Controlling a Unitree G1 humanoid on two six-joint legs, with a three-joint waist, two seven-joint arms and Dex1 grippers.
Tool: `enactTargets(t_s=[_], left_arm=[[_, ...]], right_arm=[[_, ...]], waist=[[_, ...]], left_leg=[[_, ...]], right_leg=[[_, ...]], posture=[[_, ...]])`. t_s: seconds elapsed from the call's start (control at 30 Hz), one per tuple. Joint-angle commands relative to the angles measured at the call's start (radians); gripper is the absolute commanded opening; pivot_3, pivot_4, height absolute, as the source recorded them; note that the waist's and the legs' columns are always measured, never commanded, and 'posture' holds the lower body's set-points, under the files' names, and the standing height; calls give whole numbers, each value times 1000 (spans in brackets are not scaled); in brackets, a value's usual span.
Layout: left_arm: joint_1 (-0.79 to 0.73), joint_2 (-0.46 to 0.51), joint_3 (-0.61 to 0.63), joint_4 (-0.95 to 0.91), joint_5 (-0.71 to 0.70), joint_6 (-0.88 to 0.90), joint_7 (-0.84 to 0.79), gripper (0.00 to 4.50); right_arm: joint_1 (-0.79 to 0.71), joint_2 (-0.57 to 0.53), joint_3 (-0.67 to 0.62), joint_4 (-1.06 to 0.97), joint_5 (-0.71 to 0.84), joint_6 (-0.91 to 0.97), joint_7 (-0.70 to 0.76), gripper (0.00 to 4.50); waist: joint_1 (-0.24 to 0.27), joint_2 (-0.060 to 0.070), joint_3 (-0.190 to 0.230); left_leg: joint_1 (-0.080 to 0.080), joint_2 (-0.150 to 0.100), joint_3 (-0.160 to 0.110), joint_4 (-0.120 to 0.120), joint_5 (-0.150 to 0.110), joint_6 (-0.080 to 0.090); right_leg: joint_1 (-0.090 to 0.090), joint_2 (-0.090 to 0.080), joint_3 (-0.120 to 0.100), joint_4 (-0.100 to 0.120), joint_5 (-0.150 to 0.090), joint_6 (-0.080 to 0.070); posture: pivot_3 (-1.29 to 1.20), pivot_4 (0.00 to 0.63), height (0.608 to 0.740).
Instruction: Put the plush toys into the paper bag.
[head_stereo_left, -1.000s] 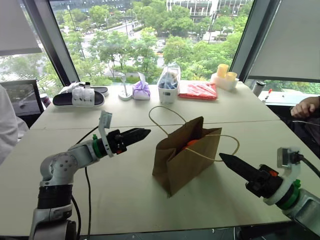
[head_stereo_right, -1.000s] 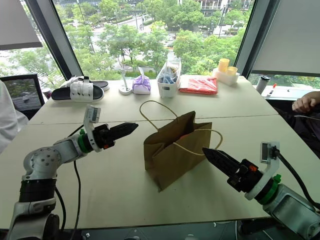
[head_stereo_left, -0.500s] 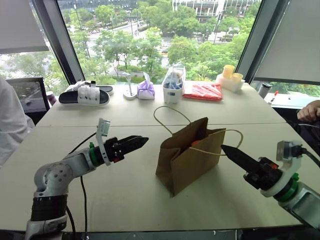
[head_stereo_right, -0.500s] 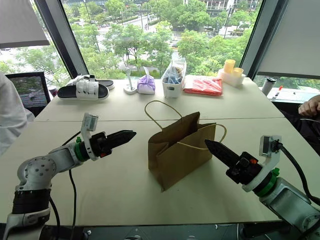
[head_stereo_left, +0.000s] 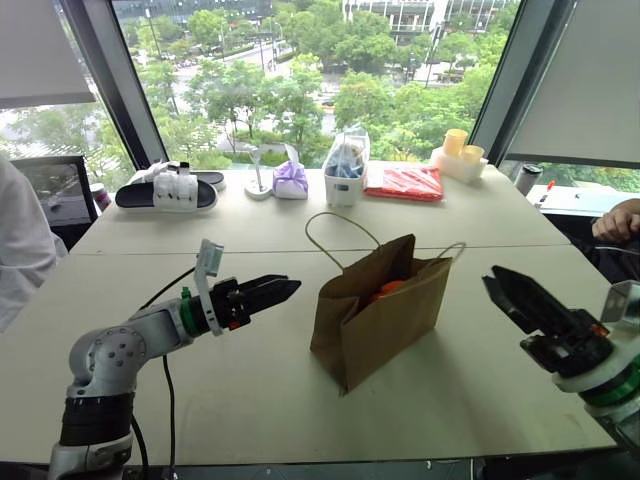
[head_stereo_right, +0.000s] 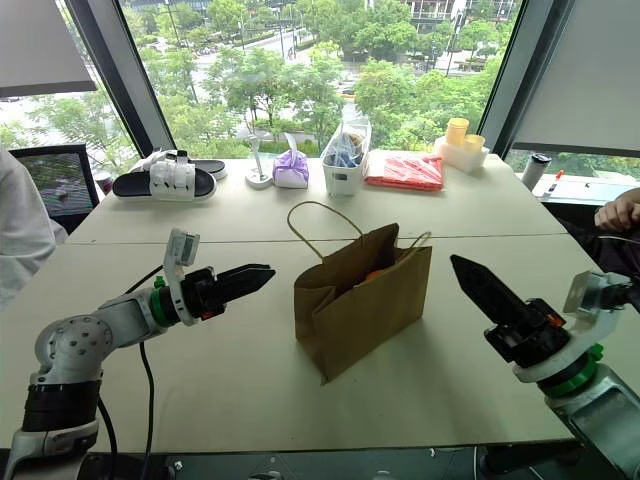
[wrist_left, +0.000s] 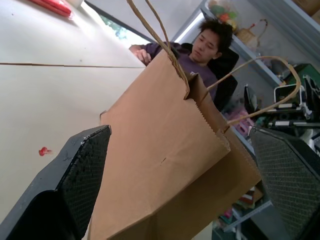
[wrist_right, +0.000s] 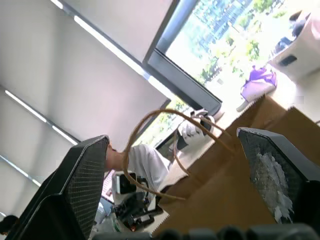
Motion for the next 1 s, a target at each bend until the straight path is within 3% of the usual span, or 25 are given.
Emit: enactTargets(t_s=[0.03,0.13,0.23,0.3,0.33,0.4,0.63,1.0], left_arm=[[-4,10,0,-33,-21,-4,-13,4500],[2,9,-6,-38,-21,-3,-16,4500],[38,33,-46,-75,16,-18,-47,4500],[73,63,-92,-107,57,-39,-86,4500],[84,71,-109,-120,71,-51,-97,4500],[86,72,-144,-132,116,-96,-109,4500],[66,68,-261,-175,217,-198,-167,4500],[-2,15,-427,-159,425,-375,-194,4500]], right_arm=[[-5,5,-18,-50,63,-33,-7,4434],[39,-19,-8,-55,39,1,-5,4434],[170,-84,80,-95,-123,123,55,4434],[167,-80,119,-87,-153,110,50,4434],[157,-77,136,-81,-164,104,50,4207],[128,-79,195,-86,-205,114,61,3539],[-48,-53,403,-35,-351,131,42,12],[-224,38,521,74,-461,143,9,12]], waist=[[1,0,0],[1,0,0],[3,0,0],[0,0,0],[-2,0,0],[-1,-1,0],[2,-1,0],[2,-1,0]], left_leg=[[0,0,0,0,0,0],[0,0,0,0,0,0],[0,0,0,-1,0,0],[0,-1,0,-2,0,0],[0,0,1,-2,0,0],[0,0,4,-2,0,0],[-1,1,2,-2,0,0],[-1,0,2,-3,0,0]], right_leg=[[0,0,0,0,0,0],[0,0,0,0,0,0],[0,-1,0,0,0,0],[-1,-1,0,0,-2,-4],[-1,-1,0,0,-2,-4],[-2,-1,1,0,-3,-5],[-1,-2,1,-2,-3,-6],[-2,-2,0,-2,-3,-5]], posture=[[0,150,740],[0,150,740],[0,150,740],[0,150,740],[0,150,740],[0,150,740],[0,150,740],[0,150,740]])
